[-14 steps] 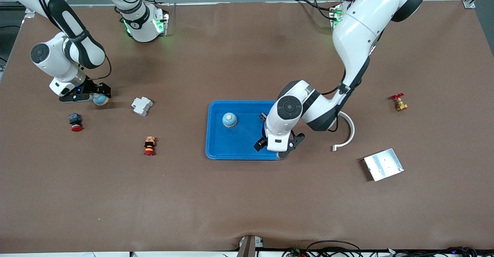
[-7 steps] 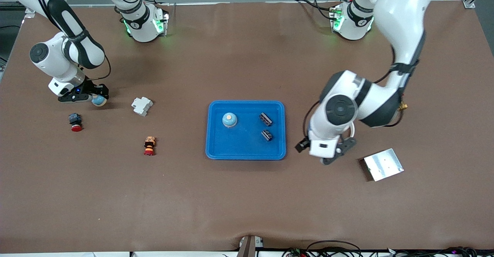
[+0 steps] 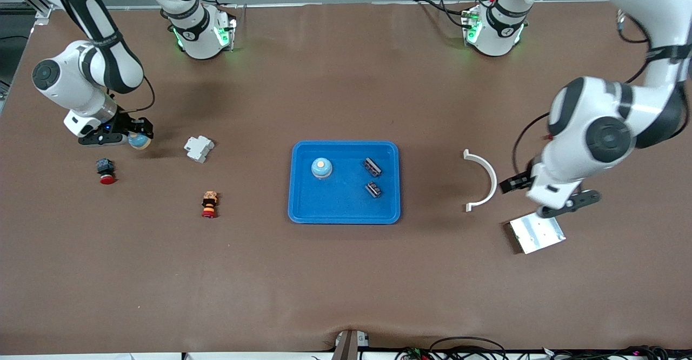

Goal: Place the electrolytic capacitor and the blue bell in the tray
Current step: 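Carry the second bell toward the tray with the right gripper while the left gripper retracts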

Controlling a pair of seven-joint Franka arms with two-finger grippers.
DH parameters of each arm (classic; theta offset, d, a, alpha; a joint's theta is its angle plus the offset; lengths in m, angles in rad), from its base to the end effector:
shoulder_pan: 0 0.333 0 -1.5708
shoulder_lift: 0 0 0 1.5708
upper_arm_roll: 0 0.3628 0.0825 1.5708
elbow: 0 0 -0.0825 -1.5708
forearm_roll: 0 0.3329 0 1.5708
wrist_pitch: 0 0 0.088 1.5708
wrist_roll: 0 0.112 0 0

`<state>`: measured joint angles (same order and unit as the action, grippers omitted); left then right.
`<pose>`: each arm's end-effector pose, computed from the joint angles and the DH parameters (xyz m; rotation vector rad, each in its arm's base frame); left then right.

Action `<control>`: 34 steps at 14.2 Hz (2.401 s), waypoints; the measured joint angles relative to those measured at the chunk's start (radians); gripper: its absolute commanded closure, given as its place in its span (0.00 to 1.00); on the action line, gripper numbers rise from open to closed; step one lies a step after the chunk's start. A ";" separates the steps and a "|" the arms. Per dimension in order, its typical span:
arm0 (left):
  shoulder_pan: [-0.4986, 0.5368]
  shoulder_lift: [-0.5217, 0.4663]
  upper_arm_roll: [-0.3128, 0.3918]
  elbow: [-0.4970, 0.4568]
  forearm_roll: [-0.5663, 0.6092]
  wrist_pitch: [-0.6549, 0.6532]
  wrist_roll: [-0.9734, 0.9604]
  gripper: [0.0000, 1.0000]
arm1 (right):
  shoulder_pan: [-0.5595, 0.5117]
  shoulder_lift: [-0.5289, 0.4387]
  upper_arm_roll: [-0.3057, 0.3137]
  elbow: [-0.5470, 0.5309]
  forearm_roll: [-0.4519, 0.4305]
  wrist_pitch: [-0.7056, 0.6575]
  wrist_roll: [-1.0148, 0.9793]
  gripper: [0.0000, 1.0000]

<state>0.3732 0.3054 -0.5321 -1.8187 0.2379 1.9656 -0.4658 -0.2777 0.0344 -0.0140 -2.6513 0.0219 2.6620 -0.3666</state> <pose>0.5795 -0.0464 0.4461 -3.0305 -0.3260 0.1314 0.3838 -0.1158 0.3161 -3.1237 -0.0865 0.0303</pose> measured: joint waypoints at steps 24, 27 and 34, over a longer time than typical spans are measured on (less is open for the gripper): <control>0.031 -0.177 0.189 0.030 -0.174 -0.015 0.402 0.00 | 0.641 -0.002 0.014 0.410 -0.001 -0.414 0.952 1.00; -0.144 -0.195 0.377 0.023 -0.203 -0.016 0.402 0.00 | 0.724 0.111 0.015 0.529 -0.001 -0.414 1.097 1.00; -0.284 -0.288 0.503 -0.138 -0.252 0.160 0.346 0.00 | 0.822 0.426 0.014 0.862 -0.001 -0.424 1.336 1.00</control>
<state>0.0888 0.0176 -0.0293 -1.9564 -0.0145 2.1255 -0.1201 0.5446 0.4599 -0.0001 -1.7891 0.0208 2.2383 0.9691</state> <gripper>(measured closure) 0.000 0.322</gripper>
